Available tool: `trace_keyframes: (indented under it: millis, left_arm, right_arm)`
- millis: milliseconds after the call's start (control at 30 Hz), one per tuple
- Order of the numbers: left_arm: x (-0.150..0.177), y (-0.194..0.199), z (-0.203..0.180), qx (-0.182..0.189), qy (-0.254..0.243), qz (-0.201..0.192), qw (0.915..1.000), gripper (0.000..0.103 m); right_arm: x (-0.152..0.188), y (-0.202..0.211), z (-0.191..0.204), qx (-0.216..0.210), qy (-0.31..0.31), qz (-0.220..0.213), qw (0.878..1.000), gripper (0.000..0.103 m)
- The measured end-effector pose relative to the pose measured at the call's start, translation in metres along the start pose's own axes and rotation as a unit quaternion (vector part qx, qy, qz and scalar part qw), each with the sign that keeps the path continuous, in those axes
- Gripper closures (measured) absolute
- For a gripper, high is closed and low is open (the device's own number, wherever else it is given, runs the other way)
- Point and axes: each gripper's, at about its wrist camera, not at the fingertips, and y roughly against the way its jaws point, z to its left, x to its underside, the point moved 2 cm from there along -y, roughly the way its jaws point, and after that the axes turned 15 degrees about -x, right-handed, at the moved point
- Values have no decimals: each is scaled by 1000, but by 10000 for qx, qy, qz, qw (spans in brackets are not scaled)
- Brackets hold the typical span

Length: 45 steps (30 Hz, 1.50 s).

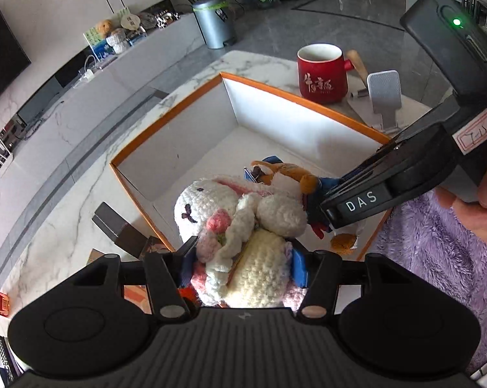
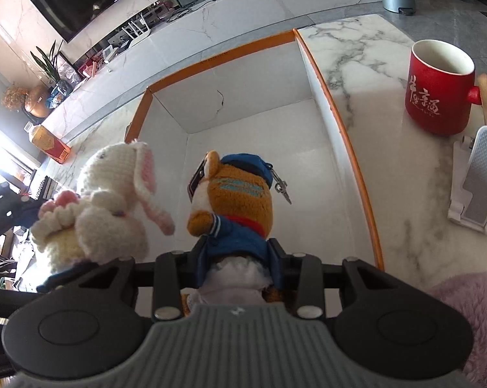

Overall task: Organize objects
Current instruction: 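Lower the crocheted bunny into the orange box with the left tool while the right tool lowers the bear in, then grasp the white plush with pink-striped body using the left tool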

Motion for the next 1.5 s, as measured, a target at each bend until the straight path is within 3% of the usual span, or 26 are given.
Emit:
trace_keyframes:
  millis: [167, 467, 733, 1000, 1167, 1233, 1300, 1333, 1500]
  left_arm:
    - [3, -13, -3, 113, -230, 310, 9992, 36]
    - [1, -34, -2, 463, -167, 788, 9957, 32]
    - [5, -36, 1, 590, -66, 769, 9953, 28]
    - [5, -13, 16, 623, 281, 531, 9962, 20]
    - [11, -5, 28, 653, 573, 503, 9949, 37]
    - [11, -6, 30, 691, 649, 498, 9942, 50]
    - [10, -8, 29, 698, 650, 494, 9942, 52]
    - [10, -9, 28, 678, 667, 471, 9944, 53]
    - [9, -10, 33, 647, 946, 394, 9926, 53]
  right_arm:
    - [3, -12, 0, -73, 1, 237, 9997, 63]
    - [6, -29, 1, -154, -13, 532, 9985, 63]
    - [7, -38, -1, -73, 40, 652, 9978, 61]
    - [4, -37, -3, 66, 92, 699, 9975, 56]
    - [1, -30, -4, -88, 96, 649, 9978, 56]
    - [-1, -28, -3, -157, 123, 644, 9977, 56]
    - [-3, -28, -2, -179, 153, 656, 9976, 58]
    - [-4, -29, -2, -173, 181, 672, 9974, 65]
    - [-1, -32, -1, -273, 348, 857, 9953, 68]
